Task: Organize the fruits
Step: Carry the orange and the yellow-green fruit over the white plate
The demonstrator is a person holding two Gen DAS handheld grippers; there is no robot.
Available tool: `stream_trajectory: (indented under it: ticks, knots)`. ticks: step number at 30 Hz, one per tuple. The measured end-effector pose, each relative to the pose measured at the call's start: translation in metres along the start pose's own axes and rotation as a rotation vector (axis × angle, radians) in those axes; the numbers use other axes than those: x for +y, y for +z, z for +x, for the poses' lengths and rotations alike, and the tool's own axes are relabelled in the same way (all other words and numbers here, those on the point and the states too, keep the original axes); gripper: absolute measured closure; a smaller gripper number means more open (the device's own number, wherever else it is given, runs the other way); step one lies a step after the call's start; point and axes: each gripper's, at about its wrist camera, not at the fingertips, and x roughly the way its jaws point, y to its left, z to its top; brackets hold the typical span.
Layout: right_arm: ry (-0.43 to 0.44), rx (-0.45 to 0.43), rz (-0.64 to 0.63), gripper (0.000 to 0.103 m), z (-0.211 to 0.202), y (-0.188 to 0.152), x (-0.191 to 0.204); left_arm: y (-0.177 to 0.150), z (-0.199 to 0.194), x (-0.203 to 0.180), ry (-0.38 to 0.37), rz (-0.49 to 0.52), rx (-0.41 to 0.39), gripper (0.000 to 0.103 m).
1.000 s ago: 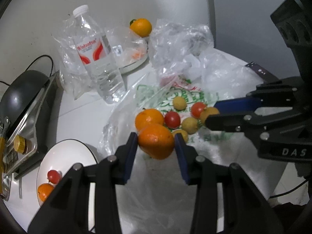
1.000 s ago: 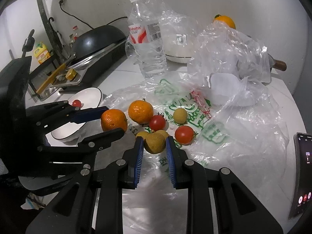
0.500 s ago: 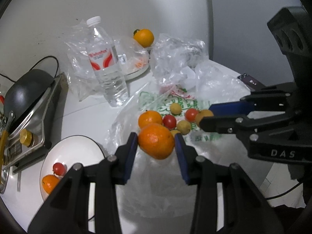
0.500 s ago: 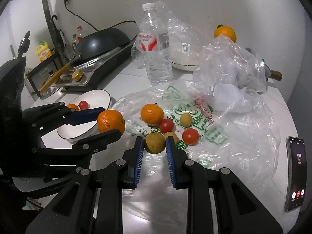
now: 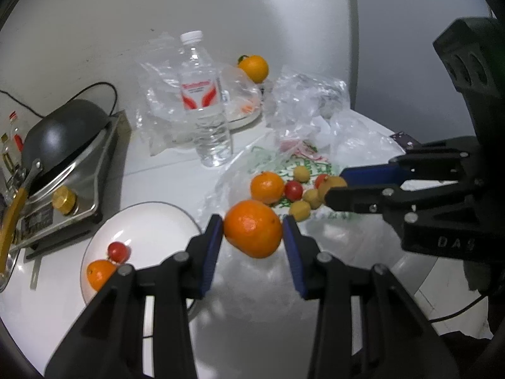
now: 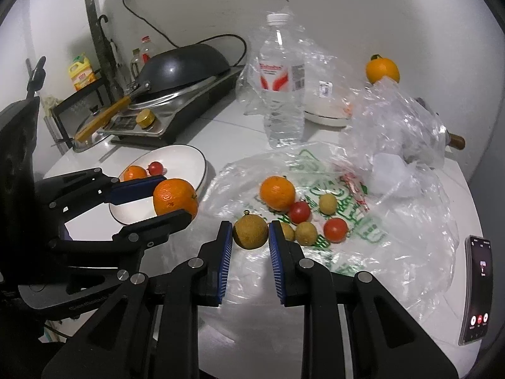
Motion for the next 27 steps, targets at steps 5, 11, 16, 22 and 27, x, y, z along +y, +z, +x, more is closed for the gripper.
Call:
stream_trajectory:
  ticks: [5, 11, 16, 22, 27]
  knots:
    - [0.005, 0.004, -0.018, 0.078, 0.004, 0.004, 0.014, -0.006, -0.009, 0.015, 0.015, -0.019, -0.008, 0.063]
    - [0.011, 0.013, -0.043, 0.078, 0.009, 0.008, 0.032, -0.018, -0.016, 0.031, 0.032, -0.046, -0.01, 0.063]
    - [0.023, 0.025, -0.067, 0.078, 0.016, 0.012, 0.046, -0.028, -0.022, 0.048, 0.058, -0.068, -0.006, 0.063]
    - [0.04, 0.039, -0.093, 0.078, 0.027, 0.016, 0.062, -0.041, -0.025, 0.069, 0.086, -0.098, 0.006, 0.063]
    - [0.06, 0.045, -0.116, 0.078, 0.035, 0.02, 0.076, -0.051, -0.024, 0.085, 0.112, -0.118, 0.014, 0.063]
